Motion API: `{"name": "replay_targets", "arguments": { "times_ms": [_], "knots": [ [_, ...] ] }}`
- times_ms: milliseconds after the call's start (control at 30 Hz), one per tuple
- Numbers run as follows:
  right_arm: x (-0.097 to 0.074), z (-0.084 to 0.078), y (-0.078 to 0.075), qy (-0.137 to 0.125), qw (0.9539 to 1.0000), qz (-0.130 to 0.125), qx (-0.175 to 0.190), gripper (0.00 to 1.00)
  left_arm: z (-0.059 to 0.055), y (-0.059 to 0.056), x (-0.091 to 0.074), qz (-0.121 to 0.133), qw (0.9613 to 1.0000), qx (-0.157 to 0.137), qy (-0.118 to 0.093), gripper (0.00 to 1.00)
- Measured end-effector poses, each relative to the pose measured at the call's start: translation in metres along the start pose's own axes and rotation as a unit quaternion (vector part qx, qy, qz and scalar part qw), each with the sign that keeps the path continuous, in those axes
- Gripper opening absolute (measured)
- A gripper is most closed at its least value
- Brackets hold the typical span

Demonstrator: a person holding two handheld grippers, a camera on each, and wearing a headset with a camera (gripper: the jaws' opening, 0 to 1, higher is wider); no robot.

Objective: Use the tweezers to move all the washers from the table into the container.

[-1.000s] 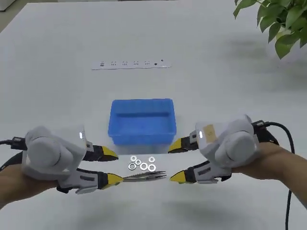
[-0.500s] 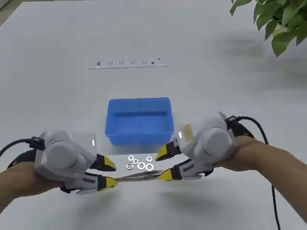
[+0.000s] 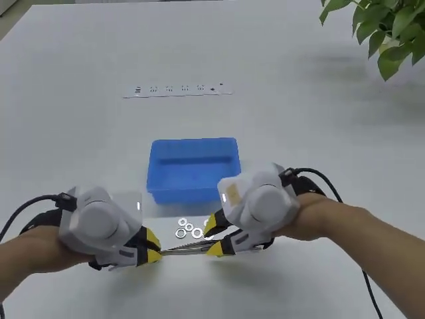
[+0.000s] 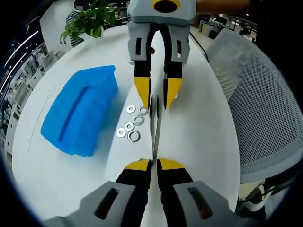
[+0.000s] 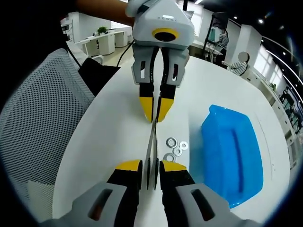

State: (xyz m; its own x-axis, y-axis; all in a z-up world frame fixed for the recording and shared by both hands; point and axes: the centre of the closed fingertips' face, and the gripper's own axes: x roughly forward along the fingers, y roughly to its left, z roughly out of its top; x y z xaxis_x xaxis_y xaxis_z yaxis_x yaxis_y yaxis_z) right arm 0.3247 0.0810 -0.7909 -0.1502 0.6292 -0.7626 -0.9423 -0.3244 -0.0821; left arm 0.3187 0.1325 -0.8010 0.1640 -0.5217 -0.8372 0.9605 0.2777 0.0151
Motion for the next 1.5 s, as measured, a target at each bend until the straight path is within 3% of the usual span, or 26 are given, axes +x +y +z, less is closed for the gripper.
{"name": "replay_targets", "arguments": {
  "times_ms": [467,900,1100,1500],
  "knots": [
    [0.012,-0.006,-0.001,0.018,0.9998,0.005,-0.001,0.15,0.000,0.002,0.005,-0.008,0.9999,0.005,-0.005,0.07],
    [0.014,-0.008,0.002,0.026,0.9997,0.002,0.002,0.14,0.007,-0.002,-0.002,-0.002,0.9993,0.035,-0.009,0.06],
    [0.012,-0.007,0.005,0.028,0.9996,0.000,0.002,0.14,0.015,-0.004,-0.012,0.005,0.9989,0.044,-0.016,0.06],
    [-0.004,0.002,0.006,0.012,0.9995,-0.023,0.018,0.12,0.048,-0.009,-0.040,0.012,0.9969,0.067,-0.039,0.06]
  ]
}}
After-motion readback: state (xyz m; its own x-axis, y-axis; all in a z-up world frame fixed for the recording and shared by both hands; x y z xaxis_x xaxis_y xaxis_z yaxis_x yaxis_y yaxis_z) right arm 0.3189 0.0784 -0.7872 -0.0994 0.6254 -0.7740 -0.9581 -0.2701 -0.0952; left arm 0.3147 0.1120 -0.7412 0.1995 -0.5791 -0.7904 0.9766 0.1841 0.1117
